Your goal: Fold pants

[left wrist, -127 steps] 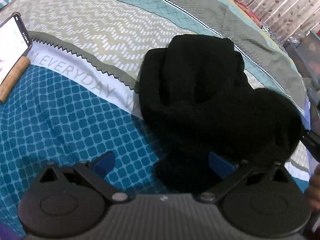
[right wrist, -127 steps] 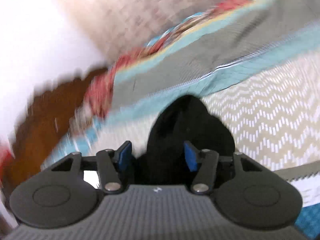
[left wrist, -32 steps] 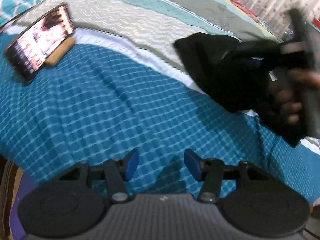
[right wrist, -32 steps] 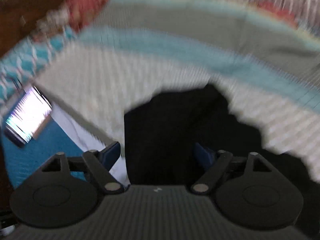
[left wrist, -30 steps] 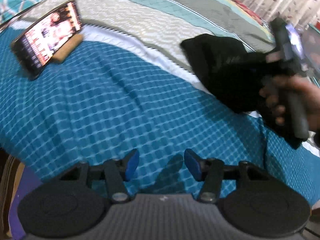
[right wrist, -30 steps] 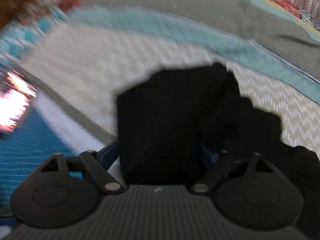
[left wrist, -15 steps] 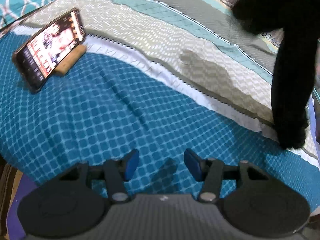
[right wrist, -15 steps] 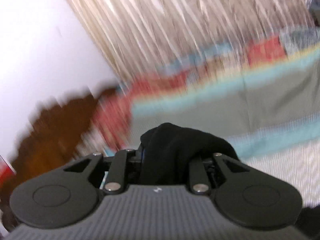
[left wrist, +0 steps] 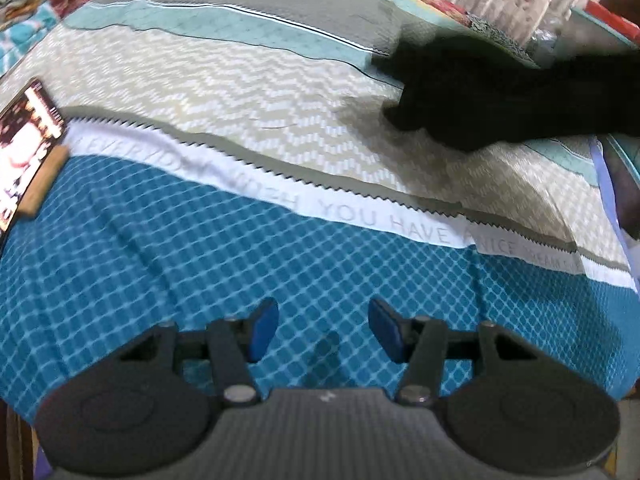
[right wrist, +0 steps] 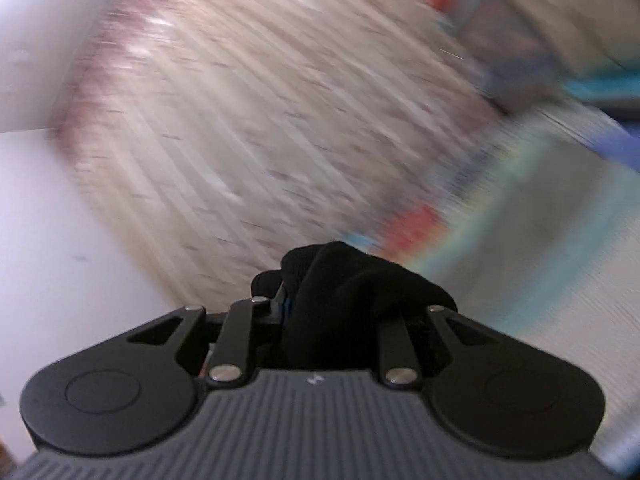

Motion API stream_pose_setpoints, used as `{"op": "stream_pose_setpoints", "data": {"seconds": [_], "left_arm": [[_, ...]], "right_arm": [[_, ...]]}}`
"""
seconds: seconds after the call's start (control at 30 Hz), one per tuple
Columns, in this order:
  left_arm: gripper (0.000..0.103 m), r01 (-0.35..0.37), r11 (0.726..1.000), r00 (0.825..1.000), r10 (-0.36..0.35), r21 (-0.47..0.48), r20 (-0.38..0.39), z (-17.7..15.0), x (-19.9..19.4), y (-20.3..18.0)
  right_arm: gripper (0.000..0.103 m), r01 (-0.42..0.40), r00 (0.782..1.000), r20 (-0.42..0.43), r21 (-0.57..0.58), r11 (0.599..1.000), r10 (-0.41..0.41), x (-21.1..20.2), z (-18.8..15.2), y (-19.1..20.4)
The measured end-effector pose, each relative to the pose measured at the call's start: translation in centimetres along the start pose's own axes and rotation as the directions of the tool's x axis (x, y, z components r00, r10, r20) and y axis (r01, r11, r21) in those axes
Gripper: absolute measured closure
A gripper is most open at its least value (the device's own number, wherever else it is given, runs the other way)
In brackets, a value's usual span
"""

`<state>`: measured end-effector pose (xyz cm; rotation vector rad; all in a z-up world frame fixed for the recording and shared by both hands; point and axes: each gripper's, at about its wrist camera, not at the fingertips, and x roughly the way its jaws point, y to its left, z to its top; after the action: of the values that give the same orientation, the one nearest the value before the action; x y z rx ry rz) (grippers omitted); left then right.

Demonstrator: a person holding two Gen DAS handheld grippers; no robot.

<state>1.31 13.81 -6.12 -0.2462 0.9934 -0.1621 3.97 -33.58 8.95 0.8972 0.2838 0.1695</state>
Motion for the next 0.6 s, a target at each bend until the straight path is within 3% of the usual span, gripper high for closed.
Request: {"op": "stream_pose_setpoints", "data": {"seconds": [0.03, 0.07, 0.13, 0.17, 0.2, 0.27, 0.4, 0.5, 0.6], "left_arm": [[0.052, -0.002, 1.000, 1.000, 0.003, 0.013, -0.005, 0.3, 0.3, -0.5], [0.052, -0.006, 1.000, 1.000, 0.006, 0.027, -0.009, 0.5, 0.6, -0.9], [0.051, -0.018, 0.998, 1.000, 0.019, 0.062, -0.013, 1.4, 1.2, -1.7], [0.049, -0.025, 0.997, 1.000, 0.026, 0.076, -0.012, 1.9, 1.5, -2.1], [0.045, -0.035, 0.995, 0.999, 0.036, 0.090, -0.010, 2.5, 2.0, -2.6], [0.040, -0.044, 0.993, 0.999, 0.045, 0.106, -0.010, 3.8, 3.2, -3.4], [0.024, -0.011, 0.995, 1.000, 0.014, 0.103, -0.027, 7.0, 7.0, -5.6], [0.023, 0.024, 0.997, 0.998, -0.020, 0.067, -0.055, 9.3, 11.1, -7.3], [0.022, 0.095, 0.995, 0.990, -0.093, 0.016, -0.107, 10.9, 15.3, -9.1]], "right_arm": [[0.074, 0.081, 0.997, -0.021, 0.034, 0.996, -0.080, 0.0, -1.6, -3.4], [0.071, 0.215, 0.976, -0.046, 0.019, 0.977, -0.214, 0.0, -3.4, -7.1], [0.067, 0.470, 0.879, -0.086, -0.012, 0.882, -0.469, -0.7, -6.6, -13.0], [0.067, 0.555, 0.828, -0.121, 0.041, 0.831, -0.548, -1.7, -8.0, -16.2], [0.067, 0.571, 0.820, -0.132, 0.098, 0.815, -0.558, -2.9, -9.0, -18.1], [0.066, 0.514, 0.857, -0.105, 0.166, 0.841, -0.504, -5.4, -10.1, -20.3], [0.066, 0.512, 0.856, -0.097, 0.024, 0.859, -0.508, -5.5, -9.4, -19.0], [0.063, 0.475, 0.877, -0.119, 0.072, 0.877, -0.465, -5.7, -8.8, -19.6], [0.062, 0.397, 0.911, -0.187, 0.154, 0.905, -0.368, -7.8, -8.4, -21.5]]}}
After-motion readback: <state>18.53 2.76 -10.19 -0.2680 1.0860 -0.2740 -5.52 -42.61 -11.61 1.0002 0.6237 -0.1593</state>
